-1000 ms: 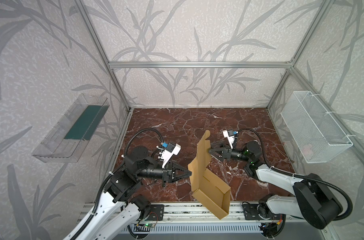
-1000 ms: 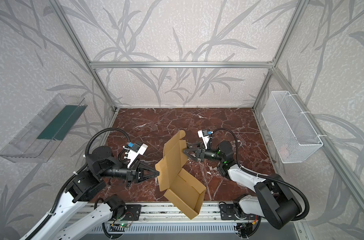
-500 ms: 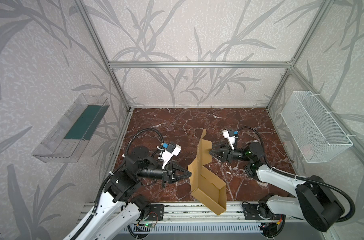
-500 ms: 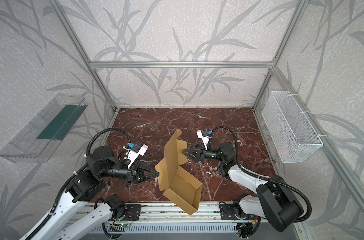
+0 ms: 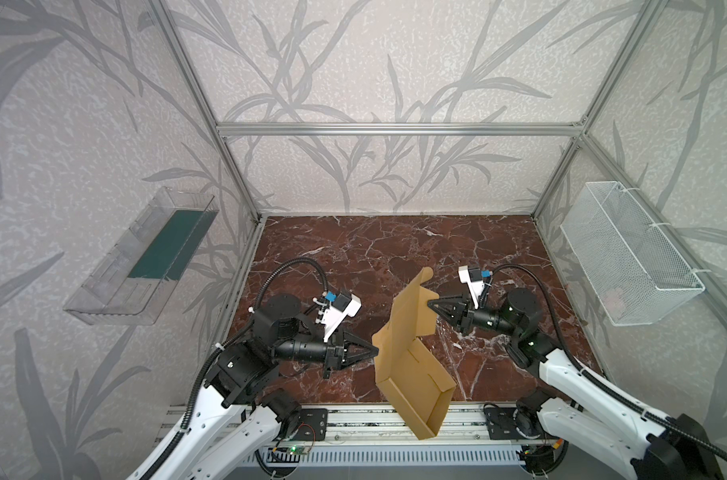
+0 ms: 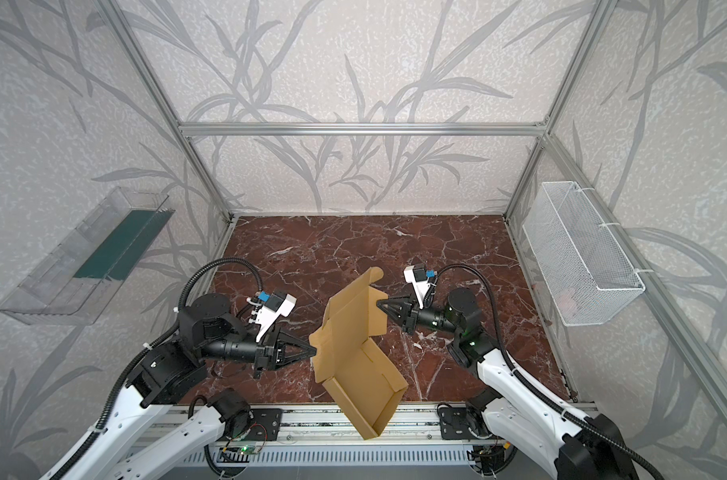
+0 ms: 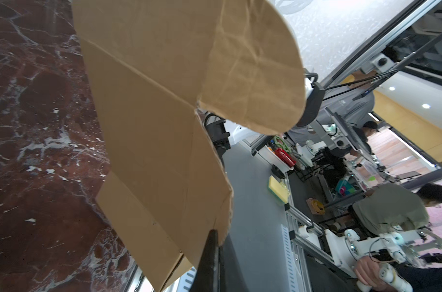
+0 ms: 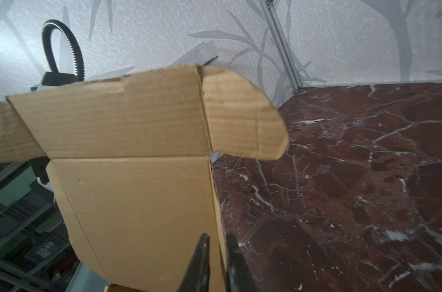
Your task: Fold the paper box
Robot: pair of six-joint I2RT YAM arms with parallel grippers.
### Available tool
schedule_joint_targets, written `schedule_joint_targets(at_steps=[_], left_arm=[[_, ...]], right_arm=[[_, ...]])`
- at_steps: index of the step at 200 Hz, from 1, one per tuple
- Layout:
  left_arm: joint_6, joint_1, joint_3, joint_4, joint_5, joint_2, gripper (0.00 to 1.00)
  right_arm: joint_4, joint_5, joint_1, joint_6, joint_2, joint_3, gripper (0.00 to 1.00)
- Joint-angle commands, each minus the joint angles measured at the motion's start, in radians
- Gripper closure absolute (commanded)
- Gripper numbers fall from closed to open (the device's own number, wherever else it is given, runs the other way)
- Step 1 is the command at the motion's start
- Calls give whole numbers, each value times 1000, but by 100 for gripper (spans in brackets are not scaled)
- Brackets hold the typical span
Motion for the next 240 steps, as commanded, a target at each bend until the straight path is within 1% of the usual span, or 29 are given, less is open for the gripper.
schedule_joint_targets(at_steps=[1, 7, 24, 50, 59, 94, 122, 134, 183, 211, 240], left_arm=[[85, 3, 27, -76, -104, 9, 100], [86, 4, 23, -77, -142, 10, 100], [81, 3, 1, -56, -202, 12, 100], [81, 3, -19, -45, -369, 40, 100], [85, 3, -26, -33, -410, 56, 100], [68, 3, -72, 39, -605, 124, 100], [57, 3, -81, 92, -732, 168, 100], [78, 2, -81, 122, -739, 192, 100], [25, -6, -76, 225, -854, 295, 100], [-11, -18, -96, 305, -920, 322, 100], [-48, -42, -154, 453, -1012, 365, 100]], right_arm=[[-223, 143, 4, -96, -57, 22, 90], [-256, 169, 3, -107, -70, 24, 91], [-319, 232, 3, -125, -96, 22, 93], [-387, 305, 4, -144, -122, 21, 98], [-405, 326, 4, -147, -129, 21, 99], [-473, 428, 6, -160, -135, 38, 100], [-515, 493, 13, -184, -133, 69, 100], [-529, 533, 28, -199, -128, 86, 100], [-558, 754, 147, -263, -44, 162, 100], [-525, 792, 152, -264, -2, 169, 100], [-494, 836, 153, -273, 42, 178, 100]])
